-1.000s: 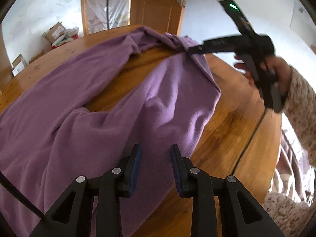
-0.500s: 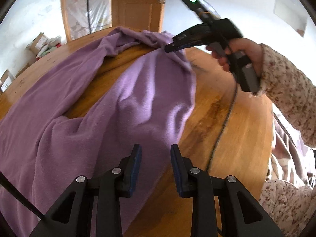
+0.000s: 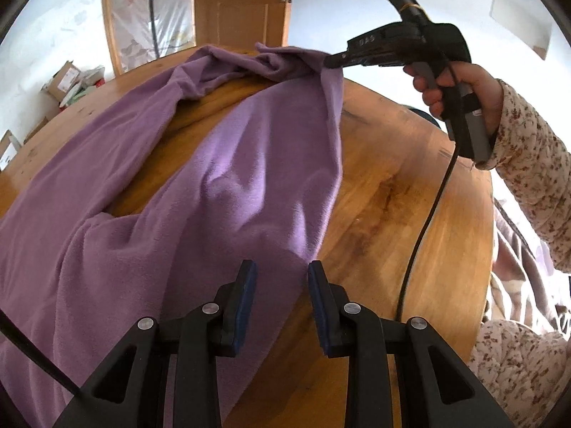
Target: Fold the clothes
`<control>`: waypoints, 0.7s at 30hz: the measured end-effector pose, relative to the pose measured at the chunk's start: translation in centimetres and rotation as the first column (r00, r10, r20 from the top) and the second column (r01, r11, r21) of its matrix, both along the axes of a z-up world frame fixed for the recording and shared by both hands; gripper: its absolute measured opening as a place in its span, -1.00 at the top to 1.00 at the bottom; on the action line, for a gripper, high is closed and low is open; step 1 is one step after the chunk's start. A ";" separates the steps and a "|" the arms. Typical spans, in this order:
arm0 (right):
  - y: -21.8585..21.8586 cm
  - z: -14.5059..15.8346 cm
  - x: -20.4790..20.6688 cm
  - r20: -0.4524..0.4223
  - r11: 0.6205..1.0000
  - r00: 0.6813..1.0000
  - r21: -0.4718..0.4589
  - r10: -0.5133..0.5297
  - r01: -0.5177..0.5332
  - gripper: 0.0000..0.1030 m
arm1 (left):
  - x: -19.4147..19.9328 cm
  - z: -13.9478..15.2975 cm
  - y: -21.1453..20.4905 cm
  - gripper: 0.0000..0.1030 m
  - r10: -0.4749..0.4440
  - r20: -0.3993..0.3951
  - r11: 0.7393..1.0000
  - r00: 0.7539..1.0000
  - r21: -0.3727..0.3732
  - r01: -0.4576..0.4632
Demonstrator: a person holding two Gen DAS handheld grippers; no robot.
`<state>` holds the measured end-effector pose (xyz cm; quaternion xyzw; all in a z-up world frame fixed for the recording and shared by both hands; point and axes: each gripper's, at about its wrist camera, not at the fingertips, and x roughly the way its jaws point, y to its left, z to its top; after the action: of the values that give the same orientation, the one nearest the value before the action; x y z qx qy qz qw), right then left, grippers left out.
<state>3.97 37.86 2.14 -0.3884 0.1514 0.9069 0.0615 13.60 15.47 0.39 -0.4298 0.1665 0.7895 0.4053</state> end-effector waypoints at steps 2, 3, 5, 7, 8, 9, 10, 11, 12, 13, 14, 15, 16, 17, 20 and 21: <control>0.8 0.4 1.0 -0.013 1.000 1.000 -0.011 -0.021 0.021 0.92 | 0.2 0.0 0.1 0.39 -0.009 -0.010 1.000 1.000 -0.011 0.009; 1.1 0.5 1.3 -0.018 0.999 0.999 -0.019 -0.027 0.027 0.92 | 0.4 0.0 0.2 0.39 -0.017 -0.021 1.000 1.000 -0.019 0.017; 1.6 0.6 2.6 -0.023 0.999 0.999 -0.030 -0.041 0.041 0.92 | 0.7 0.0 0.3 0.39 -0.034 -0.043 0.999 0.999 -0.034 0.032; 2.1 0.6 3.6 -0.035 0.997 0.998 -0.052 -0.056 0.054 0.92 | 0.9 0.0 0.4 0.39 -0.043 -0.060 0.998 0.997 -0.048 0.040; 2.3 0.5 4.1 -0.038 0.996 0.997 -0.063 -0.063 0.061 0.92 | 0.8 0.0 0.5 0.39 -0.035 -0.058 0.998 0.998 -0.049 0.032; 2.5 0.4 4.6 -0.042 0.995 0.997 -0.073 -0.071 0.067 0.92 | 0.8 0.1 0.4 0.39 -0.026 -0.050 0.999 0.998 -0.043 0.024; 2.6 0.4 5.0 -0.045 0.994 0.996 -0.077 -0.077 0.073 0.92 | 0.8 0.2 0.3 0.39 -0.018 -0.042 0.999 0.999 -0.038 0.016; 2.7 0.4 5.4 -0.048 0.994 0.995 -0.080 -0.083 0.079 0.92 | 0.7 0.2 0.2 0.39 -0.009 -0.034 0.999 0.999 -0.032 0.008; 2.8 0.4 5.9 -0.053 0.993 0.995 -0.085 -0.090 0.085 0.92 | 0.6 0.3 0.1 0.43 0.001 -0.029 1.000 1.000 -0.023 -0.002; 2.9 0.4 6.3 -0.057 0.992 0.994 -0.088 -0.097 0.092 0.92 | 0.5 0.3 0.0 0.61 0.011 -0.023 1.000 1.000 -0.014 -0.012; 2.9 0.4 6.7 -0.062 0.992 0.993 -0.084 -0.102 0.096 0.92 | 0.5 0.4 -0.2 0.67 0.024 -0.020 1.000 1.000 -0.012 -0.024; 2.9 0.5 7.2 -0.068 0.992 0.992 -0.076 -0.108 0.103 0.92 | 0.5 0.5 -0.3 0.76 0.025 -0.017 1.000 1.000 -0.003 -0.026; 3.0 0.7 7.7 -0.073 0.991 0.990 -0.070 -0.117 0.112 0.92 | 0.5 0.5 -0.4 0.82 0.027 -0.015 1.000 1.000 0.007 -0.027; 3.1 0.8 8.2 -0.080 0.991 0.989 -0.070 -0.121 0.115 0.92 | 0.7 0.7 -0.5 0.82 0.023 -0.010 1.000 1.000 0.019 -0.023; 3.3 1.0 9.3 -0.091 0.989 0.987 -0.080 -0.133 0.126 0.92 | 1.9 1.2 -0.7 0.90 -0.003 -0.013 0.999 1.000 0.034 0.003; 3.4 1.0 9.6 -0.092 0.988 0.986 -0.080 -0.140 0.133 0.92 | 2.2 1.3 -0.6 0.90 -0.017 -0.005 0.999 1.000 0.037 0.018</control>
<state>13.60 41.26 3.17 -0.3342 0.2139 0.9123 0.1017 15.81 14.82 1.65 -0.4188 0.1565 0.7898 0.4198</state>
